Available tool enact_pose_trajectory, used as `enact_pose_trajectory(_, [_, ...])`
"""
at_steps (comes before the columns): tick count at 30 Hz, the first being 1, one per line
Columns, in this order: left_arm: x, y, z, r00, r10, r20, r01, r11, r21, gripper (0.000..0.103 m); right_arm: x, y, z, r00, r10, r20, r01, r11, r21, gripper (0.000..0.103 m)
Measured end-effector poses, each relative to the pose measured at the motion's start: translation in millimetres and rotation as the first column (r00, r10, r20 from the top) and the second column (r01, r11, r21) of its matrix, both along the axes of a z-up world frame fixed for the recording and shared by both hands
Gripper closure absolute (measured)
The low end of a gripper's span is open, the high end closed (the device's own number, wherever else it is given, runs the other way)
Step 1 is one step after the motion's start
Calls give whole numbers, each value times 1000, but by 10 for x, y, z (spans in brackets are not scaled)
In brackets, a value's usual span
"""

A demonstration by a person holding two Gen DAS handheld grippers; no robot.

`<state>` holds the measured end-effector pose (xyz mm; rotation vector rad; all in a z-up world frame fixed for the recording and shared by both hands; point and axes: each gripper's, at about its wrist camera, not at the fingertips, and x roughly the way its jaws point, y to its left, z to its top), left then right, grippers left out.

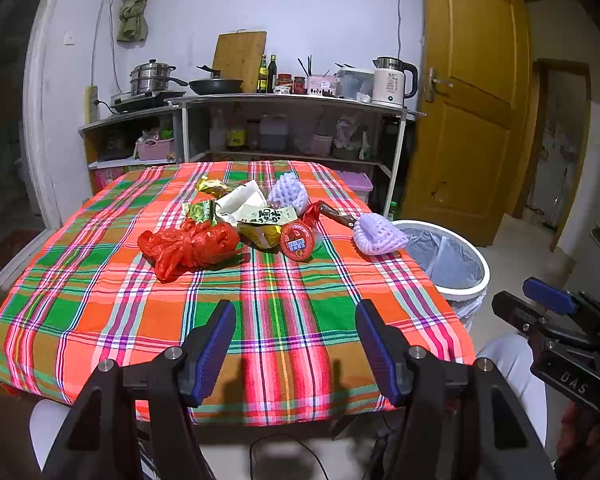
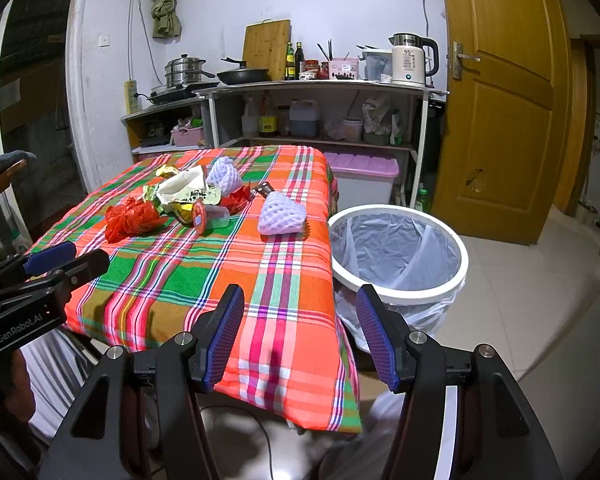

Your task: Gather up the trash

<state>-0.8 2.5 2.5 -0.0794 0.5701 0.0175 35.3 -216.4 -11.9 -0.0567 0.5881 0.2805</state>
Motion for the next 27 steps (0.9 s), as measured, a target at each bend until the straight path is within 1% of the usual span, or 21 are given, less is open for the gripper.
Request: enact_pose_trajectory(27, [-7,2,14,1000,0,0,0,1000,-4,41,24,-2,6,1000,-1,-4,1,1000,0,44])
